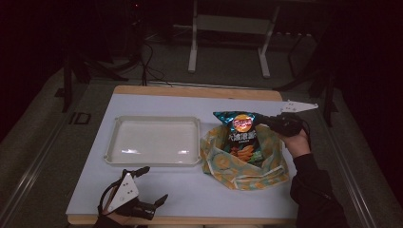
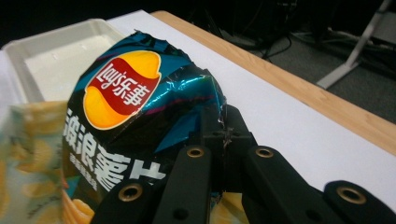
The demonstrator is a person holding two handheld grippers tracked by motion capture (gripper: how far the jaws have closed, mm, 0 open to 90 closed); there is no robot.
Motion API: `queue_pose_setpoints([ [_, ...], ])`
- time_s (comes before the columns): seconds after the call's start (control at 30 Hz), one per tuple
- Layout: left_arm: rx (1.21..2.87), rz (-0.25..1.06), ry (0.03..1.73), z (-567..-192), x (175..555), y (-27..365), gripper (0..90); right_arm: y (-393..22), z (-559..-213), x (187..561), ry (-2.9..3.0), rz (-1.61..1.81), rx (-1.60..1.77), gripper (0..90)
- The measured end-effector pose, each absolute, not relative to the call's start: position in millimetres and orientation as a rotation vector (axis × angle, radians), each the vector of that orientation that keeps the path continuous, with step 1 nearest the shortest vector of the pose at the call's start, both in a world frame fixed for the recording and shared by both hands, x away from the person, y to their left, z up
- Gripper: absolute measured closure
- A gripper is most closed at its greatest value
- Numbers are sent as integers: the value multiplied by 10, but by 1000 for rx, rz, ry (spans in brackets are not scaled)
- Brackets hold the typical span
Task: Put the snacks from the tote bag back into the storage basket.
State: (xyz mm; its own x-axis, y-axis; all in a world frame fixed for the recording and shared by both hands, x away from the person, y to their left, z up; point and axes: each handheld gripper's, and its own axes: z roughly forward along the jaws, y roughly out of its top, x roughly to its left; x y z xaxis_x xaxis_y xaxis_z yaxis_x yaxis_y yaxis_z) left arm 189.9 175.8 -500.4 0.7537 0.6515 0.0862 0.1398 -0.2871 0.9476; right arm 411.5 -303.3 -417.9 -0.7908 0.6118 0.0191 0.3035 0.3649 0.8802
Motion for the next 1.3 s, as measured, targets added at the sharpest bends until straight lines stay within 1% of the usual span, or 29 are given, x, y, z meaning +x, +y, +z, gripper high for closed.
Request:
queue_pose_setpoints([
  [0.3, 1824, 568, 613, -5002, 1896, 1759, 1, -2920, -4018, 3917, 2292, 1456, 730, 900],
  [0.63, 1822, 567, 612, -5000, 1894, 1760, 1, -2868, -3848, 3854, 2259, 1488, 711, 900],
  [1.3, 1822, 569, 610, -4995, 1892, 1756, 1, -2935, -3269, 3790, 2136, 1479, 675, 900],
])
